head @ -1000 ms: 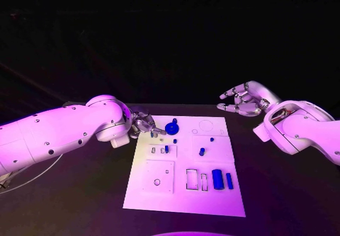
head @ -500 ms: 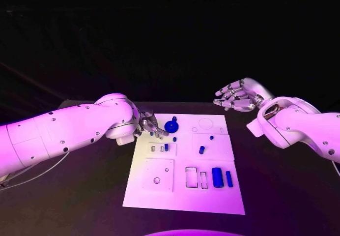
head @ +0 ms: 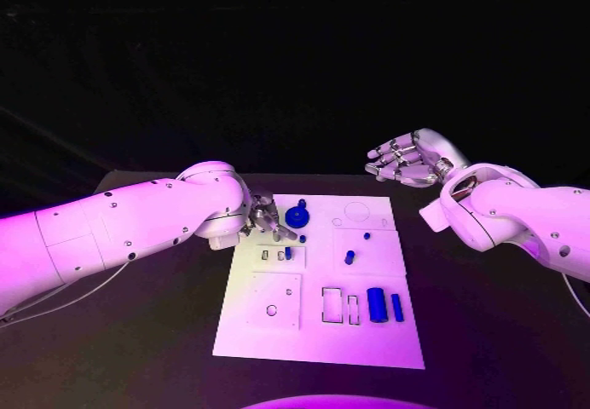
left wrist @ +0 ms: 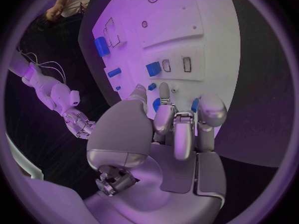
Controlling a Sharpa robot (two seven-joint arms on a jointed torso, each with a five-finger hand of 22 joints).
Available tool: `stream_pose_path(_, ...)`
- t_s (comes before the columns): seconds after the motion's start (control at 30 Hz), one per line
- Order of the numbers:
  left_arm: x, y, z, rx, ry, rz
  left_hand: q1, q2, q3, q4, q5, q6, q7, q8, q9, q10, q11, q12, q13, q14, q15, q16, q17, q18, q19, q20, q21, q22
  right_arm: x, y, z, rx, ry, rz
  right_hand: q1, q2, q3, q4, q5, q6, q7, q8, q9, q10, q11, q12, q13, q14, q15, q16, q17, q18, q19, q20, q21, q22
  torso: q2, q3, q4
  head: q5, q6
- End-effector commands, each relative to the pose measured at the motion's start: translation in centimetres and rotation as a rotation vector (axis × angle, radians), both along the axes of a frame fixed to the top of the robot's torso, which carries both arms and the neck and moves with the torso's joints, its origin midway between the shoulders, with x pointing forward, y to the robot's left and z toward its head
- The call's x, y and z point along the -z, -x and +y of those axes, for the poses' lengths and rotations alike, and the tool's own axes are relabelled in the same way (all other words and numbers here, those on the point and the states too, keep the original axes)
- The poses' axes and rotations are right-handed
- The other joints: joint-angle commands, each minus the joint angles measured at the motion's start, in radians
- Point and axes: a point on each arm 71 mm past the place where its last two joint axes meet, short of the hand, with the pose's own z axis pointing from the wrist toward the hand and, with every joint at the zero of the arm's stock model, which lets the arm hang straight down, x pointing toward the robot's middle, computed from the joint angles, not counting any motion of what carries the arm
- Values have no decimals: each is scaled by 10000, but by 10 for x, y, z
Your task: Assemble the parts on the task board
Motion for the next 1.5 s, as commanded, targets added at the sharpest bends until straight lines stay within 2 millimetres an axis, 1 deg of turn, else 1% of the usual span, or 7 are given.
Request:
stream_pose_path(0.03, 2, 1, -3, 234, -252, 243, 71, 43, -51, 18, -35, -87, 6, 37, 14, 54, 18, 69, 7, 972, -58, -7, 2430, -169, 52, -5, 39, 16, -1, 0, 2, -192, -299, -116, -33, -20, 40, -28, 50, -21, 83, -46, -14, 54, 27, -72, -147, 44, 32, -168, -89, 97, 66, 48, -111, -119, 9, 3, 28, -9, -27)
stream_pose_path(0.2, 3, 1, -6, 372, -359, 398, 72, 59, -59, 24, -35, -96, 9, 40, 31, 55, 19, 76, 14, 967, -56, -16, 2415, -176, 67, -4, 60, 54, 0, -1, 4, -221, -334, -128, -50, -17, 69, -70, 76, -33, 104, -76, -22, 32, 50, -85, -316, 38, 59, -341, -190, 96, 71, 76, -227, -253, 12, -6, 26, -4, -44)
stream_pose_path(0.47, 5, 1, -8, 460, -468, 551, 93, 91, -69, 22, -34, -127, 15, 43, 66, 33, 24, 61, -11, 951, -51, -43, 2366, -178, 65, -1, 75, 69, 0, -1, 5, -214, -341, -102, -103, -29, 69, -95, 97, -77, 140, -116, -30, -9, 87, -93, -456, 26, 94, -484, -276, 92, 75, 104, -324, -367, 7, -5, 46, -46, -60)
stream_pose_path(0.6, 7, 0, -11, 533, -520, 639, 104, 99, -76, 19, -34, -142, 19, 44, 81, 27, 28, 61, -12, 947, -48, -50, 2355, -177, 60, 1, 78, 69, 0, -1, 6, -240, -349, -98, -124, -36, 67, -110, 112, -99, 154, -132, -32, -37, 103, -96, -513, 16, 110, -542, -311, 90, 70, 118, -367, -415, 14, -3, 55, -63, -28)
stream_pose_path(0.7, 8, 0, -12, 560, -575, 677, 121, 116, -82, 17, -33, -161, 24, 46, 103, 22, 32, 66, -7, 944, -44, -55, 2347, -178, 58, 4, 86, 79, 1, -1, 7, -263, -350, -85, -138, -35, 69, -125, 125, -111, 164, -142, -32, -56, 114, -95, -559, 10, 122, -588, -339, 89, 66, 129, -403, -457, 10, -12, 68, -116, -39)
stream_pose_path(0.97, 11, 0, -12, 641, -749, 786, 148, 161, -84, 17, -32, -186, 31, 50, 137, 9, 39, 66, -10, 941, -38, -60, 2339, -180, 54, 9, 100, 95, 1, -1, 8, -273, -348, -67, -176, -33, 74, -167, 193, -142, 187, -162, -31, -108, 140, -85, -679, -15, 153, -711, -413, 89, 54, 158, -499, -567, 19, -1, 78, -131, -48)
stream_pose_path(1.5, 17, 2, -18, 756, -768, 993, 216, 258, -85, 11, -31, -232, 41, 62, 214, -8, 50, 78, 0, 933, -26, -73, 2318, -178, 30, 22, 115, 102, 3, -2, 10, -320, -346, -18, -188, -20, 96, -208, 306, -153, 193, -169, -27, -127, 148, -63, -765, -9, 164, -786, -462, 93, 61, 174, -563, -648, 29, -3, 97, -171, -44)
